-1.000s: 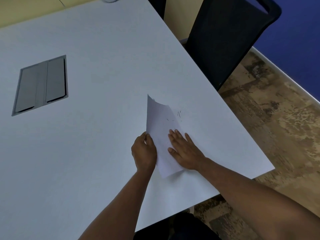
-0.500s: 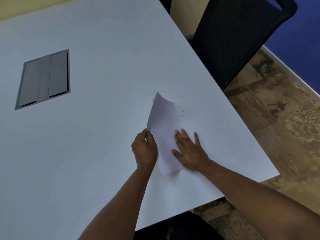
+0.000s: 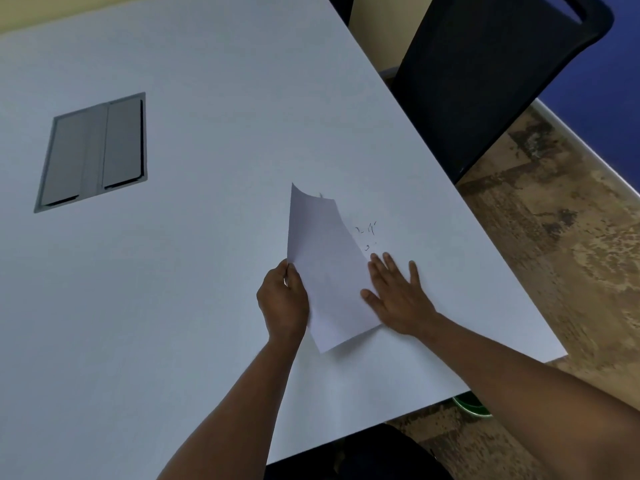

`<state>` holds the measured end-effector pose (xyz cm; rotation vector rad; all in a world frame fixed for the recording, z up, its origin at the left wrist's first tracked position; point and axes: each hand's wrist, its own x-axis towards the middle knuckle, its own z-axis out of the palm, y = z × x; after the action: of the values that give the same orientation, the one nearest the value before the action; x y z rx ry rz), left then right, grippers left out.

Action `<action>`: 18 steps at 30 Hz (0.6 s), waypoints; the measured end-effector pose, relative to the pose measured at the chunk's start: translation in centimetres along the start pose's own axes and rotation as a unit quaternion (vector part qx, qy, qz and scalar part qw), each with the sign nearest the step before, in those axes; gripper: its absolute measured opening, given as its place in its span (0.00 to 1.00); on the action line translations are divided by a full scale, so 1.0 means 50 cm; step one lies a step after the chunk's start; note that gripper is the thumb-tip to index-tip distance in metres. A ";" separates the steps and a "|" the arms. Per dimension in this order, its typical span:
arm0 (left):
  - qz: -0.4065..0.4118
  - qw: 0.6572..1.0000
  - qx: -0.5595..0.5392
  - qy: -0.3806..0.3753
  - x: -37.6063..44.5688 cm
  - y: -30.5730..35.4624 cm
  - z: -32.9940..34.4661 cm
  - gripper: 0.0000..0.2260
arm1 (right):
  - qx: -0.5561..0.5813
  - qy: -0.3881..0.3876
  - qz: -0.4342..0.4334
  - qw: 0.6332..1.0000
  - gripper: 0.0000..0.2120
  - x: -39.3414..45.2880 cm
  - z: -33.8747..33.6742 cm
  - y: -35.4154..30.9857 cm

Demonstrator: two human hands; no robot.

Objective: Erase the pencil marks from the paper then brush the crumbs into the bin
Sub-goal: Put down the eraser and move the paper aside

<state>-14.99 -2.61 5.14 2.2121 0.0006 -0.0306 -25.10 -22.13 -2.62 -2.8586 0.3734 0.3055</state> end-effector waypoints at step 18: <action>-0.007 0.990 0.111 -0.092 0.071 -0.163 -0.094 0.13 | 0.060 0.072 0.089 0.992 0.39 -0.087 0.009 0.031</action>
<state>-11.44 5.98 1.34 2.4244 -0.0942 -0.2535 -29.73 -22.46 -2.35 -2.7403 0.6539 0.1031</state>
